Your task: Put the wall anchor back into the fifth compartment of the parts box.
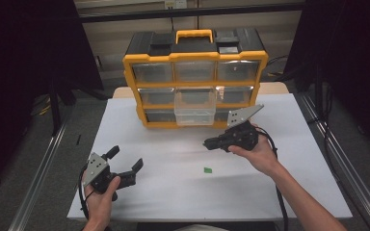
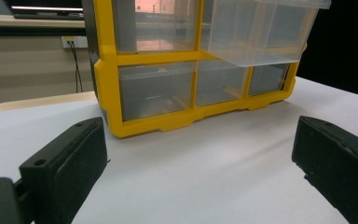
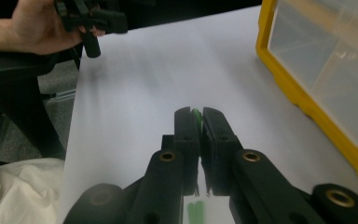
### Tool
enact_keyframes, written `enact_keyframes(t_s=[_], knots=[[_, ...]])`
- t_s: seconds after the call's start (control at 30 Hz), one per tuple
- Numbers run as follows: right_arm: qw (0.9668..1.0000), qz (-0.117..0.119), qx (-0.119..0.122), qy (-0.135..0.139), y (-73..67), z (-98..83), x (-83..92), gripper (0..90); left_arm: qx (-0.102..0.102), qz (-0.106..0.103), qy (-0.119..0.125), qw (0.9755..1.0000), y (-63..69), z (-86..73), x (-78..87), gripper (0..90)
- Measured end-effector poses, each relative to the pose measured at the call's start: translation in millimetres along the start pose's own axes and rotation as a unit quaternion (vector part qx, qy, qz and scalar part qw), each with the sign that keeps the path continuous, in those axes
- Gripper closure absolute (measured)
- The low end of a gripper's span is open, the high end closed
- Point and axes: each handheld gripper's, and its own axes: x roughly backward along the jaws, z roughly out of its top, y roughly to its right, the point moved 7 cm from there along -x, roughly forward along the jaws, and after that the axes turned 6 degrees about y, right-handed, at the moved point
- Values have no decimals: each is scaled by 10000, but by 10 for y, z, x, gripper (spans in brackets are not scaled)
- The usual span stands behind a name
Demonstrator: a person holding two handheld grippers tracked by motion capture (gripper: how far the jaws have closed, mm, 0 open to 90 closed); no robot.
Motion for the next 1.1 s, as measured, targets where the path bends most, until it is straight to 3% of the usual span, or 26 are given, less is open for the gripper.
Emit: enact_keyframes(t_s=[0.27, 0.5, 0.83, 1.1], knots=[[9987, -114, 188, 459, 14, 352, 172, 852, 12, 34, 7, 10000, -5, 0, -3, 33], [9974, -244, 411, 545, 28, 657, 265, 852, -17, 80, 14, 10000, -13, 6, 2, 33], [9963, -508, 552, 415, 159, 1014, 322, 852, -25, 50, 1, 10000, -13, 6, 2, 34], [9963, -678, 514, 89, 350, 1146, 183, 852, -18, 50, 4, 10000, -15, 5, 0, 34]])
